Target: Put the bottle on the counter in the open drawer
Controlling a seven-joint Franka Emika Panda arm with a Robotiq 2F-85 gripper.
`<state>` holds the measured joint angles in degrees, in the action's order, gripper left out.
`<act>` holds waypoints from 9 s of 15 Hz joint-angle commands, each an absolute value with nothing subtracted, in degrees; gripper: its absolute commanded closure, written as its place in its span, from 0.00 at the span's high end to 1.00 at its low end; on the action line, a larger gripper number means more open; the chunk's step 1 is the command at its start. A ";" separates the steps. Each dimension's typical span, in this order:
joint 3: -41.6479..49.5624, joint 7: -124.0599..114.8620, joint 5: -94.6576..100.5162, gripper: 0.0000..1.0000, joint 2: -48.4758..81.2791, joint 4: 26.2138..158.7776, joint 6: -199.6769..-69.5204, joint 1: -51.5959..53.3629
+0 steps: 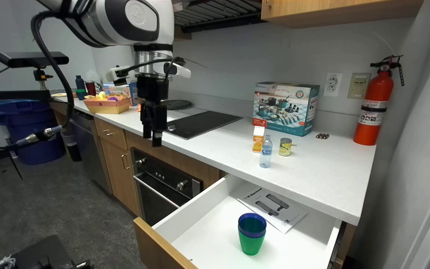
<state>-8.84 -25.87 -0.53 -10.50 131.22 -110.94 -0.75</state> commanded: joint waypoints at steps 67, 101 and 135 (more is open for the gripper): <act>7.72 -36.68 5.70 1.00 40.34 76.76 -129.71 0.47; 7.98 -30.79 4.08 0.14 22.65 100.12 -129.99 2.54; 10.75 -24.87 8.17 0.14 15.21 138.52 -166.24 3.11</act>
